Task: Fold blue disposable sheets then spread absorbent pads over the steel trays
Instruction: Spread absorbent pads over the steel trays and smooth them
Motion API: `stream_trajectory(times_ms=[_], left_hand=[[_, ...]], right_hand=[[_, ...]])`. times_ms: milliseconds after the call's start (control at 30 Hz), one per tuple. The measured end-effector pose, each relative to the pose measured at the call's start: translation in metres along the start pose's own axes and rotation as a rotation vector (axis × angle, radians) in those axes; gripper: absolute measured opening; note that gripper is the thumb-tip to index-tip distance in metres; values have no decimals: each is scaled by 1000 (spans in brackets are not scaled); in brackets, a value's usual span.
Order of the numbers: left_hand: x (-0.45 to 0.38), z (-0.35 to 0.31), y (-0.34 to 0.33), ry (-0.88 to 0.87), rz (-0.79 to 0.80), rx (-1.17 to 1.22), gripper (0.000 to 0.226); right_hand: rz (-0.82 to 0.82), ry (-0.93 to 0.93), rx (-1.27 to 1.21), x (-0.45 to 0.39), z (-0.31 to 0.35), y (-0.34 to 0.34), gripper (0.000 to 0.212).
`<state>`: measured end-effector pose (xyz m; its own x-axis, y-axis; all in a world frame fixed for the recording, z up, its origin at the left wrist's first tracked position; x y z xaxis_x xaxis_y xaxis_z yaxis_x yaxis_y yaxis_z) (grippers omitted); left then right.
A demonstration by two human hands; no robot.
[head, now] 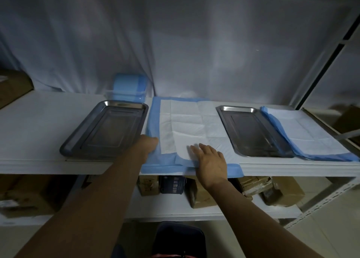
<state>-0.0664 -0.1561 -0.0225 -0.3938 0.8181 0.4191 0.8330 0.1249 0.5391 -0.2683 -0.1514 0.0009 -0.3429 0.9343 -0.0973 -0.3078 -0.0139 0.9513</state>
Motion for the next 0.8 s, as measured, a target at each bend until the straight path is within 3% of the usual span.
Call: stream_trajectory(times_ms=[200, 667, 800], left_hand=[[7, -1, 9, -15, -142, -267, 46], [12, -12, 24, -121, -324, -566, 31], [33, -34, 25, -219, -505, -755, 43]], right_hand=[[-7, 72, -30, 10, -10, 6, 63], [20, 86, -29, 15, -3, -4, 53], [37, 91, -26, 17, -2, -4, 49]])
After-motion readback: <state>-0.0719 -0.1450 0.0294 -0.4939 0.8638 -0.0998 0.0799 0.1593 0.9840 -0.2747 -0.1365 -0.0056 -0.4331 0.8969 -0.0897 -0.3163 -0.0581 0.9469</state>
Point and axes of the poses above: each hand's wrist, its own x-axis away from the middle knuckle, its own y-axis out of the back of the hand, z = x × y, the point moved 10 cm from there along -x, towards the middle knuckle, and after that the axes turned 11 degrees about -x, right-handed, at the moved point
